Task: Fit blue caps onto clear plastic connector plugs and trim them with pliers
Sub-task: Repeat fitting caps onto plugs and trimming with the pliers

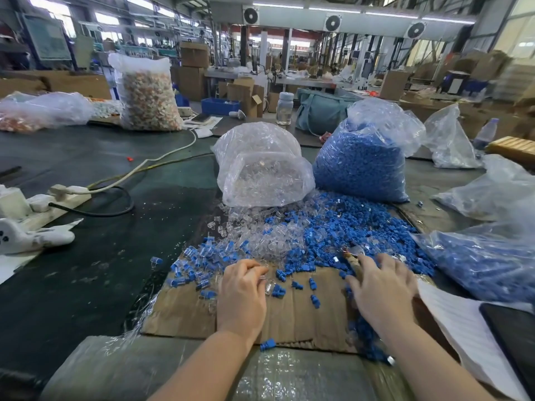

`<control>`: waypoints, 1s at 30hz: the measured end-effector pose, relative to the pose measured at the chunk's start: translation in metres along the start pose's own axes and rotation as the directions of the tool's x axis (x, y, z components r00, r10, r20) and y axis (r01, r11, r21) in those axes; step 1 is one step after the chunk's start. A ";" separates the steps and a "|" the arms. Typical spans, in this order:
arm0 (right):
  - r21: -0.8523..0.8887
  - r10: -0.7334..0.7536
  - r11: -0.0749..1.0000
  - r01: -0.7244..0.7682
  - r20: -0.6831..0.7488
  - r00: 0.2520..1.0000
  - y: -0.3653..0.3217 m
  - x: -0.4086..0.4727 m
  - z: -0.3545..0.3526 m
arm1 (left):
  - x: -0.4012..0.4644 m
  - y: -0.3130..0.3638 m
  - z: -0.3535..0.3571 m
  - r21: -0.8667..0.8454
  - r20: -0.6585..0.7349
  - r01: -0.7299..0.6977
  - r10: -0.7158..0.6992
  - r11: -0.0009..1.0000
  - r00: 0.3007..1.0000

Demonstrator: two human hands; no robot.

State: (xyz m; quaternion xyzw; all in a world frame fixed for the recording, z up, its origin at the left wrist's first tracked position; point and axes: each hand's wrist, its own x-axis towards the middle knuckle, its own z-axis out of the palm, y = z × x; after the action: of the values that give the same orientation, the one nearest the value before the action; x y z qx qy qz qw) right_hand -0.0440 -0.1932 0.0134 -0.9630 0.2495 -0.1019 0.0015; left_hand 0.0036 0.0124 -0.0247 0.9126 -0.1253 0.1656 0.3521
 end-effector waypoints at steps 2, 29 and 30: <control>0.062 -0.134 0.989 0.137 -0.055 0.989 -0.013 -0.003 0.002 | -0.003 0.000 0.003 0.016 0.004 -0.016 0.016 1.000 1.000; 0.171 -0.434 0.883 0.437 -0.054 0.899 -0.103 0.018 0.021 | -0.004 -0.009 0.010 0.057 0.053 -0.080 0.077 0.995 0.996; 0.177 -0.437 0.880 0.441 -0.064 0.897 -0.101 0.017 0.022 | -0.004 -0.009 0.010 0.053 0.051 -0.085 0.082 0.995 0.995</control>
State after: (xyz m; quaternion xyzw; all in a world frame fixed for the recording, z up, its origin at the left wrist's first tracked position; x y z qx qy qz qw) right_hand 0.0233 -0.1135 0.0009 -0.9888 0.0142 -0.1334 0.0660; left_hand 0.0051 0.0125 -0.0380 0.9197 -0.1675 0.1611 0.3166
